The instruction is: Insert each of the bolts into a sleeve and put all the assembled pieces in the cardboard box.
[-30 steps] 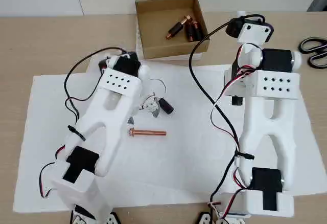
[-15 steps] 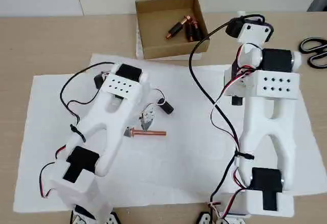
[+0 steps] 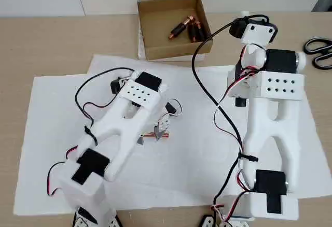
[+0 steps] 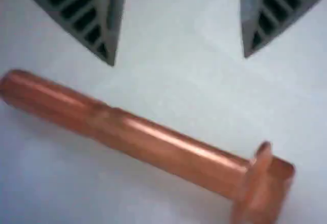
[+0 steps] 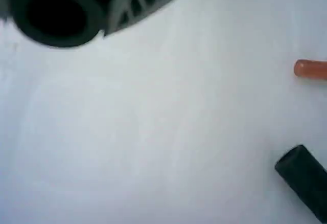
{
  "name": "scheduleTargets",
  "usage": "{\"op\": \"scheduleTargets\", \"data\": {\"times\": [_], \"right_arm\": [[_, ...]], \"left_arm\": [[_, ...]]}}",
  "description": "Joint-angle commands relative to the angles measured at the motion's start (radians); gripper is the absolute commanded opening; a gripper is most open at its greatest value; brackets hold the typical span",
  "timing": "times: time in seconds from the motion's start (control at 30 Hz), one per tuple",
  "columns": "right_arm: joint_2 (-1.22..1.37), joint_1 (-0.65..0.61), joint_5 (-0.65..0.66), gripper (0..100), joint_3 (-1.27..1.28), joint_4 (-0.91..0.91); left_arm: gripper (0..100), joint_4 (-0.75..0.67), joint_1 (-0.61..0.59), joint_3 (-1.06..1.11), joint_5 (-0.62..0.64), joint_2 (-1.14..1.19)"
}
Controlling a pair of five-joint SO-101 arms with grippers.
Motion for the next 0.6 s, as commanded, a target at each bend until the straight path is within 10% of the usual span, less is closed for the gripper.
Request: {"op": "scheduleTargets", "data": {"times": [0.0,0.57], "right_arm": [[-0.050,0.002,0.000,0.4,-0.008,-0.010],[-0.047,0.002,0.000,0.4,-0.006,-0.010]], "left_arm": [[15,-0.005,0.002,-0.019,0.023,0.018],[15,0.058,-0.026,-0.125,-0.031,0.031]]}}
